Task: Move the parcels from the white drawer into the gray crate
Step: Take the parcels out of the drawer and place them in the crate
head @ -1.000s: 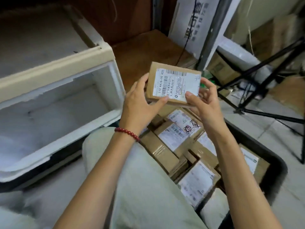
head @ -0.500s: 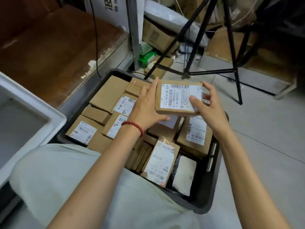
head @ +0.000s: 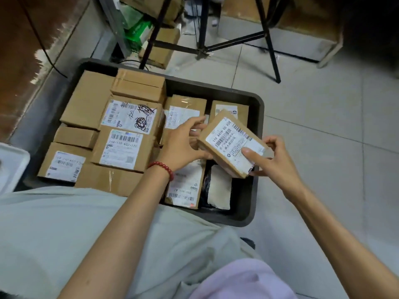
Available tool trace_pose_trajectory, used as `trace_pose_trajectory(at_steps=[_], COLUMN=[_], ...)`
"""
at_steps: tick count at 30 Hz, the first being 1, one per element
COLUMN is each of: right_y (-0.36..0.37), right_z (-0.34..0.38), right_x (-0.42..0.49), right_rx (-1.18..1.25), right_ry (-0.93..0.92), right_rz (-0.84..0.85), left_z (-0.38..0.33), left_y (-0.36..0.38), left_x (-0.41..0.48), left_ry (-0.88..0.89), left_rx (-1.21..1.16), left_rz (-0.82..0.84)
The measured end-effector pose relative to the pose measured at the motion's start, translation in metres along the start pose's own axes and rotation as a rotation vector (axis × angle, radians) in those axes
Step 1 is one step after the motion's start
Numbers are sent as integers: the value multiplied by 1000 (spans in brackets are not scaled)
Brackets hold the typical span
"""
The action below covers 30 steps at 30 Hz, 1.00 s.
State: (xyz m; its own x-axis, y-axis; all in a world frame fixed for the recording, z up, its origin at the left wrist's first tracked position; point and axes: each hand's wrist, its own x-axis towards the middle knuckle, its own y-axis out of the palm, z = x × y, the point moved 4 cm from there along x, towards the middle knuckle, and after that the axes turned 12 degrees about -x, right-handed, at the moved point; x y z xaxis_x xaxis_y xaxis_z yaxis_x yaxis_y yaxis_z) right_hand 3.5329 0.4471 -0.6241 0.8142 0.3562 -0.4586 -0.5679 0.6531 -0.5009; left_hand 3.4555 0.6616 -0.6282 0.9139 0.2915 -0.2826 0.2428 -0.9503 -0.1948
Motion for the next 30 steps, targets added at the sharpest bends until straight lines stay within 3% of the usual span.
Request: trace_pose_trajectory(at_steps=[6,13,21,30], right_y=[5,2,21,25], right_z=[-13,-23,-29,-38], right_x=[-30,-42,-56,-49], right_rx=[-206,-474,-220,-364], right_ry=[-19,32,11,-77], right_rz=[-11,-110,-68,-153], left_z=[7,7,1,18], left_y=[19,31,41,56], left_x=[-10,-23,-43,-46], left_ry=[16,-36,-105,-136], left_rx=[102,-32,-80,158], left_rz=[87,88,115,200])
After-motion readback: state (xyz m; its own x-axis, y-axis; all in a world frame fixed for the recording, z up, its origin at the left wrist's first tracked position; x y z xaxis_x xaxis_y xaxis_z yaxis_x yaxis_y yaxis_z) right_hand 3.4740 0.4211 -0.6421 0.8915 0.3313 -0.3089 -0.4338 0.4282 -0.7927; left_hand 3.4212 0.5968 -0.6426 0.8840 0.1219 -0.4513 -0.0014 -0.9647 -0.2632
